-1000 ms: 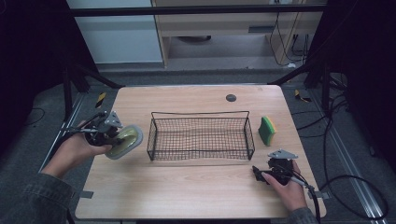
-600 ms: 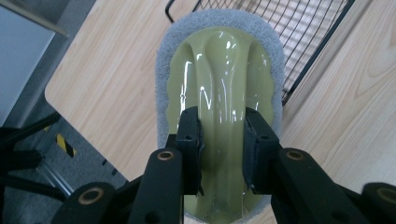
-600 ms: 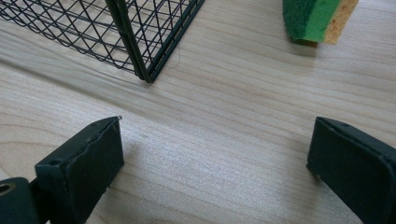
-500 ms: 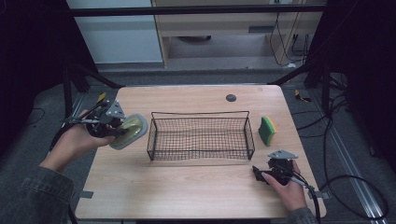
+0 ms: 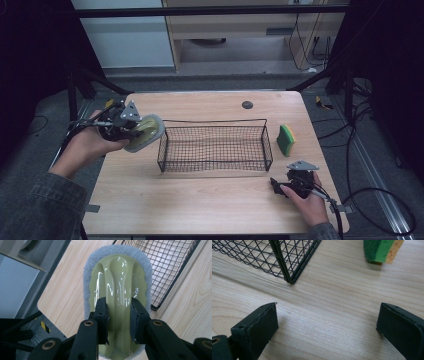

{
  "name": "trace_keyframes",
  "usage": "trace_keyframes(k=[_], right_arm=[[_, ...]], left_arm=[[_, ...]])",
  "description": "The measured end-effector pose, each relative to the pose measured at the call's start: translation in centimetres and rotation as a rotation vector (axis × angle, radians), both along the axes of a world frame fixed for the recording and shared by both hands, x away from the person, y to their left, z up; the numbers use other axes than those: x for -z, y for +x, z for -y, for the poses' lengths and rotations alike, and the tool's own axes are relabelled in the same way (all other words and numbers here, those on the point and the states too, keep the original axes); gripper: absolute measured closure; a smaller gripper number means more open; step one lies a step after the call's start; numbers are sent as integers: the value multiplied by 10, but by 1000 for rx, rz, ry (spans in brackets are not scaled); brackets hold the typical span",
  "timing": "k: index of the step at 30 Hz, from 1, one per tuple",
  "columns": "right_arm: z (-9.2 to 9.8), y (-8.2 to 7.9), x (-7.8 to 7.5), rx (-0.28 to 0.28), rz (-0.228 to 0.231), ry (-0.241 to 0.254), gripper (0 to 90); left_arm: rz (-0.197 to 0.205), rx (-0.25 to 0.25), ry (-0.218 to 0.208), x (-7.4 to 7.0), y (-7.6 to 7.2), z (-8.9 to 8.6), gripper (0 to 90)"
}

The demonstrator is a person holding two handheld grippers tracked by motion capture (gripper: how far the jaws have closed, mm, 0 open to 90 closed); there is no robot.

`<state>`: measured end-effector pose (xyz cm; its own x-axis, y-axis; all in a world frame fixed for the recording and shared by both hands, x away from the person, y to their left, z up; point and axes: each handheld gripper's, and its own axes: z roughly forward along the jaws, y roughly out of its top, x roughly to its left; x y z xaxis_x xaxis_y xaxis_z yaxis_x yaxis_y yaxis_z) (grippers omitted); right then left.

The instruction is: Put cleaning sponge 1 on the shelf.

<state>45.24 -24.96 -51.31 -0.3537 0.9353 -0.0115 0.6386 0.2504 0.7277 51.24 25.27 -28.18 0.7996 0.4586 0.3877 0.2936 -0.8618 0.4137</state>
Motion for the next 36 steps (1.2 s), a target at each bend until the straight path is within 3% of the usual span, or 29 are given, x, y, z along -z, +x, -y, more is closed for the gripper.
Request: trace_keyframes(k=[15,25,36], right_arm=[[0,0,0,-4,-3,-1,37],[0,1,0,-4,-5,-2,37],[0,0,0,-4,-4,-1,37]], left_arm=[[21,84,21,-9,1,37,706],[10,155,45,-4,6,68,706],[19,196,48,1,9,87,706]])
